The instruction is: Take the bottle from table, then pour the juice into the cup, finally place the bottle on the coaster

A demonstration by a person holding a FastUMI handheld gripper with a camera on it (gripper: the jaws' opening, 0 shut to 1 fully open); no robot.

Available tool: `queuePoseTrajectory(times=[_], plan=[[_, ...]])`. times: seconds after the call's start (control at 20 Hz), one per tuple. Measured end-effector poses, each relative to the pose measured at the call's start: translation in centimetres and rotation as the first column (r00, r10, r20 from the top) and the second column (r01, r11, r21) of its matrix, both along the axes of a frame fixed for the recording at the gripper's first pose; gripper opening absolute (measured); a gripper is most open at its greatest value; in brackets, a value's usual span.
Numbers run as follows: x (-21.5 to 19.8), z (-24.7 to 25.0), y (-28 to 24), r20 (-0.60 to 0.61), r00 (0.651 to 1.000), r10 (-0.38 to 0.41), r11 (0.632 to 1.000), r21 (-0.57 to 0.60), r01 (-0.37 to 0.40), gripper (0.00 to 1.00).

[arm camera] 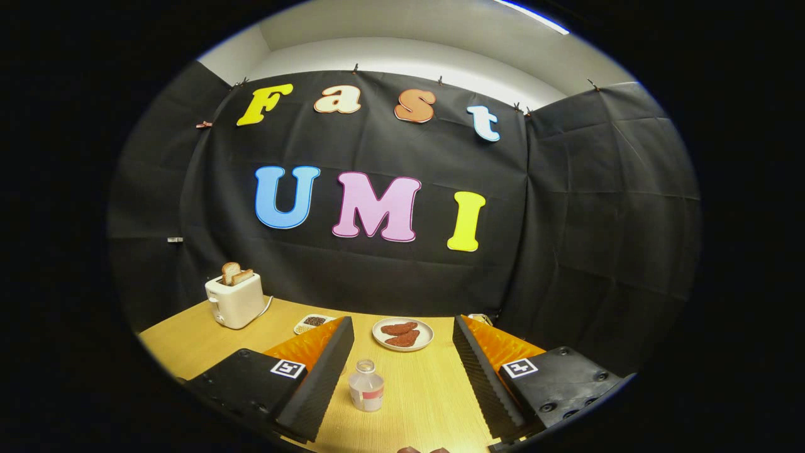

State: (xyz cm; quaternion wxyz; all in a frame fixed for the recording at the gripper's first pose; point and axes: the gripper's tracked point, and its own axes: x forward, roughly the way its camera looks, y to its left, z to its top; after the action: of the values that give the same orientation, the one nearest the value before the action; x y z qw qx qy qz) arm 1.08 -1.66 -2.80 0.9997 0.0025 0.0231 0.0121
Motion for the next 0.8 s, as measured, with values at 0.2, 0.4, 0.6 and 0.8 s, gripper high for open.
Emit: queuePoseTrajectory(times=[0.2, 0.4, 0.6, 0.8], plan=[[0.8, -1.7, 1.0, -0.014, 0.999, 0.04, 0.999, 0.027, -0.04, 0.97], [1.5, -2.5, 1.5, -0.019, 0.995, 0.094, 0.995, 0.035, -0.093, 0.97], [2.5, -3.6, 1.7, -0.017, 0.989, 0.145, 0.988, 0.051, -0.144, 0.97], [3.5, -5.9, 1.8, -0.049, 0.985, 0.166, 0.984, 0.068, -0.163, 0.97]])
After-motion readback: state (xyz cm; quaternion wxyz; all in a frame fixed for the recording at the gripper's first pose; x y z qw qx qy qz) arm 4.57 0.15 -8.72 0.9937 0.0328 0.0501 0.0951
